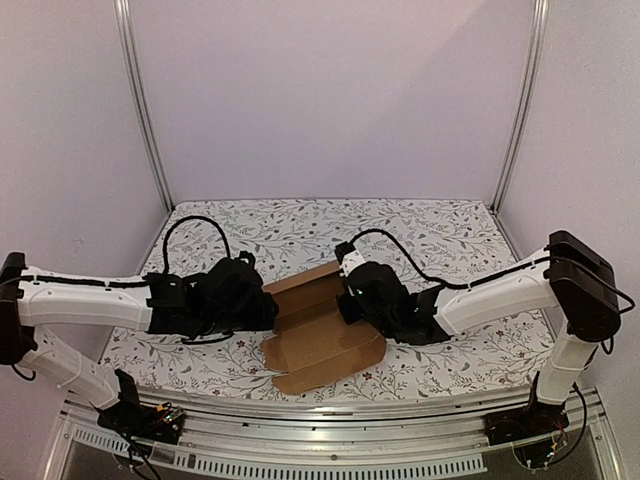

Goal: Fold the paper box

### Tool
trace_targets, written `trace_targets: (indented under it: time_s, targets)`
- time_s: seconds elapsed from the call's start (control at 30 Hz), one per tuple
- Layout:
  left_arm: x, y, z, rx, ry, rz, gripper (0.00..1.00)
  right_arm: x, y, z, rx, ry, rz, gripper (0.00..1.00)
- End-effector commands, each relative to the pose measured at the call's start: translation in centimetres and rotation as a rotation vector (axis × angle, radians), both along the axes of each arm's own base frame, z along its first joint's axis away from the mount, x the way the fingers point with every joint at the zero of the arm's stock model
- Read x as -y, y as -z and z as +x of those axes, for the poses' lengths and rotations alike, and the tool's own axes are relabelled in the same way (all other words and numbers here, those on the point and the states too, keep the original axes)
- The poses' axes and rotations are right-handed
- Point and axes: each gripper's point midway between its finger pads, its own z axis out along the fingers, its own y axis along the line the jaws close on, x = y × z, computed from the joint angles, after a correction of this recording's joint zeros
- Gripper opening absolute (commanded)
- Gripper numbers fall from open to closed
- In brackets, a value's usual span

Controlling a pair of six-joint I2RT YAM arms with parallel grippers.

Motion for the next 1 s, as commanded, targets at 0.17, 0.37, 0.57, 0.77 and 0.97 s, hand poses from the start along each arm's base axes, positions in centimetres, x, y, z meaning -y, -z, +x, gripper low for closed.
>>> trace_targets:
  time_s: [0.17, 0.37, 0.57, 0.77, 0.97]
  targets:
    - [-2.6, -3.4, -1.5, 0.078, 0.109, 0.064, 0.60, -2.6, 2.1, 0.1, -0.046, -0.298, 0.051, 0.00]
    - [-1.1, -5.5, -0.2, 0.157, 0.166, 0.071, 0.58, -4.2, 2.8, -0.6, -0.016, -0.444, 0.057, 0.00]
    - [2.0, -5.5, 1.8, 0.169, 0.238, 0.000, 0.36, -5.0, 3.9, -1.3, 0.027, -0.533, 0.083, 0.00]
    - [5.6, -5.8, 3.4, 0.165, 0.323, -0.078, 0.03, -4.9, 5.2, -1.3, 0.067, -0.546, 0.103, 0.00]
    - [8.7, -5.2, 4.1, 0.142, 0.399, -0.130, 0.00, -4.9, 5.6, -0.8, 0.105, -0.540, 0.139, 0.00]
